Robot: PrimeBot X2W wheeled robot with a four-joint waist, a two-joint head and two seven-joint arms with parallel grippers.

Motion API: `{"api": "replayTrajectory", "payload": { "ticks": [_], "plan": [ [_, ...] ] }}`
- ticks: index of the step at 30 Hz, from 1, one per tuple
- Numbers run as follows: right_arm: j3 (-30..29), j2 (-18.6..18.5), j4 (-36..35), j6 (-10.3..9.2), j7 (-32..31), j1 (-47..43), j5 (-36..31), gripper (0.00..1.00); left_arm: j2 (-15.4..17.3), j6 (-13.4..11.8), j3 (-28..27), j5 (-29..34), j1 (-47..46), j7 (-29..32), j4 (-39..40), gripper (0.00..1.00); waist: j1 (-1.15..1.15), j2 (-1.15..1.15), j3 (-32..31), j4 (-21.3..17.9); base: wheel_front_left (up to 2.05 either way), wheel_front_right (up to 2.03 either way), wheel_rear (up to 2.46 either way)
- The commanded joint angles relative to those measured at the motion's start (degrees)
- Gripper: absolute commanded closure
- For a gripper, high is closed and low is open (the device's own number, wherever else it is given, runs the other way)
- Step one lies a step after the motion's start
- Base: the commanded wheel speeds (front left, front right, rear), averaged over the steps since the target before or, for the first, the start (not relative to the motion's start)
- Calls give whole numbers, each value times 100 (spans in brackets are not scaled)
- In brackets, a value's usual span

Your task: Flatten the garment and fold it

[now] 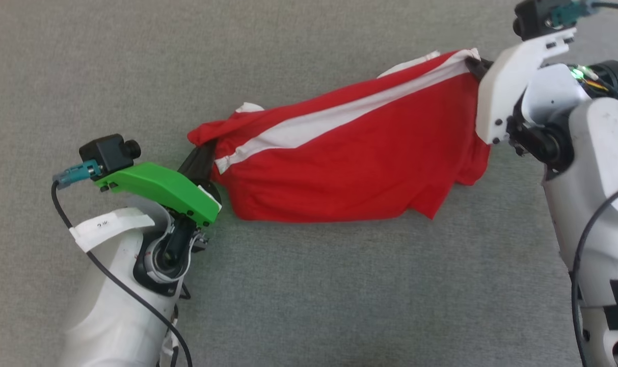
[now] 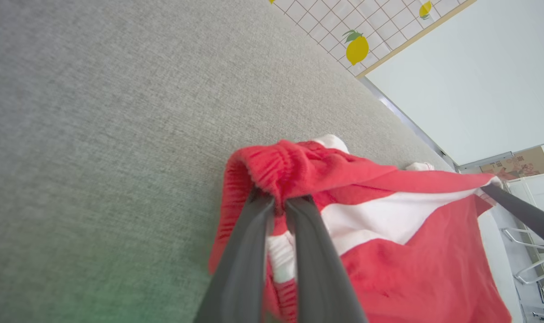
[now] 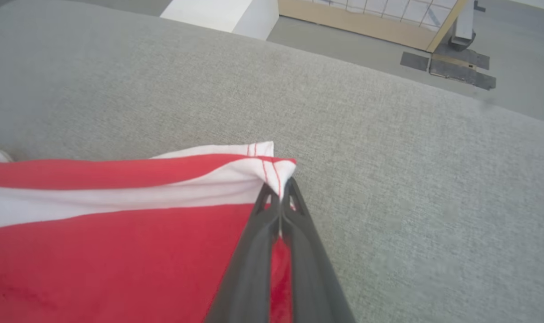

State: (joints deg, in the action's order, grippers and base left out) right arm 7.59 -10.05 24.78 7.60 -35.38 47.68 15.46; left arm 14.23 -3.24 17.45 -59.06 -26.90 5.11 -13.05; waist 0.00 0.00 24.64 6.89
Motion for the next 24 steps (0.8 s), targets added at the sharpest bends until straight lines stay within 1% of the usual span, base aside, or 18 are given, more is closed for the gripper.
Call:
{"api": "replayTrajectory", "payload": {
  "ticks": [1,8,9,10,11,12,13,14,19,24],
  "plan": [
    [51,26,142,-11,93,154,-73,100,-14,32,-15,-1,-137,-30,-55,100,0,0,246,180,0,0,0],
    [366,126,1020,-11,156,530,-230,100,-33,33,98,33,-285,88,-329,100,0,0,315,199,0,0,0],
    [399,133,1109,-11,141,549,-231,100,-32,36,116,32,-291,114,-360,93,0,0,311,197,0,0,0],
    [419,143,1208,-11,130,567,-212,100,-36,43,119,31,-299,109,-387,69,0,0,299,197,0,0,0],
    [435,146,1271,-11,139,581,-200,100,-42,48,119,29,-302,100,-405,2,0,0,286,196,0,0,0],
    [462,145,1340,-11,153,591,-187,95,-46,48,121,27,-301,97,-426,0,0,0,266,192,0,0,0],
    [480,147,1388,-11,168,599,-170,55,-43,46,123,31,-301,94,-440,0,0,0,251,187,0,0,0],
    [501,145,1439,-11,197,607,-143,0,-39,45,121,29,-298,91,-456,0,0,0,225,179,0,0,0],
    [614,137,1554,-11,388,589,56,0,20,55,112,33,-255,85,-449,0,0,0,13,130,0,0,0],
    [695,68,1482,-11,740,484,355,0,147,-6,88,141,-165,-11,-330,0,0,0,-352,93,0,0,0]
  ]
}}
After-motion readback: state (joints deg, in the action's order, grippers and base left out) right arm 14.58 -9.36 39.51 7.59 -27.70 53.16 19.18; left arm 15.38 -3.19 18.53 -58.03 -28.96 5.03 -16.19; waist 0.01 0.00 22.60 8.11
